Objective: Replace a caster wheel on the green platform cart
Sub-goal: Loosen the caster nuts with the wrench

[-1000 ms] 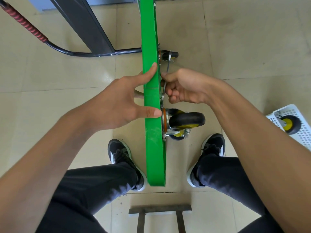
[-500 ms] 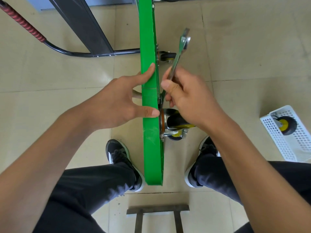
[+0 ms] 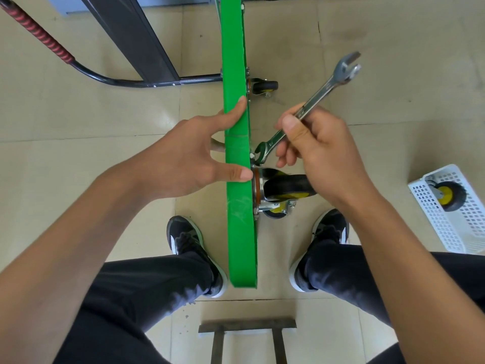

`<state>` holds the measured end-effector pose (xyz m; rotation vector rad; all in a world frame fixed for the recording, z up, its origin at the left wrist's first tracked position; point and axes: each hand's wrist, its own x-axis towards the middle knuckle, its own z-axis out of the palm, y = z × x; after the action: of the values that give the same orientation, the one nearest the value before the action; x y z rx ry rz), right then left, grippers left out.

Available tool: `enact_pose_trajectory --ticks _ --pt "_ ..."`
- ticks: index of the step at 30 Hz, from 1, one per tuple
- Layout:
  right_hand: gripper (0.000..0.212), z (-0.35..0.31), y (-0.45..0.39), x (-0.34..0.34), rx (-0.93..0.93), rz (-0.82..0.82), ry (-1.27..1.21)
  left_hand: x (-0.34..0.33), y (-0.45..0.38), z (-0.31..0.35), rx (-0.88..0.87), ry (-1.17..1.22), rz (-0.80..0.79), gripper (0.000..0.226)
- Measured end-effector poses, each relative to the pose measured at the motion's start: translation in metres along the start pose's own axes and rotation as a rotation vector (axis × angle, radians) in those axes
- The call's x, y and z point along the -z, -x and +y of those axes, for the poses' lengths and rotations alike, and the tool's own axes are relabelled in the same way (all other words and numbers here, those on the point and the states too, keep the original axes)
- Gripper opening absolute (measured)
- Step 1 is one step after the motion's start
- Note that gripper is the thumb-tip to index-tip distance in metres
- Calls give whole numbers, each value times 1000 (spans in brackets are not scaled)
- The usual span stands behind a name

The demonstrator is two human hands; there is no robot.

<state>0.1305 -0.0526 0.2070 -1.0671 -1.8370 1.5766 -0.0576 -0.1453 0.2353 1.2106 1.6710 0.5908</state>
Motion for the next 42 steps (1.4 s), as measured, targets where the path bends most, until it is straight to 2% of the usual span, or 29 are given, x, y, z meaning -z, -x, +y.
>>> enact_pose_trajectory --ticks 7,12,15,21,25,30,42 --pt "24 -3 -36 5 -249 -90 -151 -1 1 1 -14 13 3 110" --pt "23 -6 -56 11 -399 -269 -149 -1 0 0 -16 29 8 111" --pt "22 -8 -66 9 -429 -346 -125 -1 0 -1 -10 29 8 111" --pt "21 -8 -81 -2 -464 -402 -88 -2 0 0 -16 35 11 111" --pt "36 -9 -88 -6 -473 -415 -21 -1 0 1 -19 27 13 111" --pt "43 -4 -93 -7 -493 -451 -17 -1 0 1 -23 22 15 111" --pt "26 18 -85 -10 -607 -451 -209 -1 1 1 -8 1 10 112"
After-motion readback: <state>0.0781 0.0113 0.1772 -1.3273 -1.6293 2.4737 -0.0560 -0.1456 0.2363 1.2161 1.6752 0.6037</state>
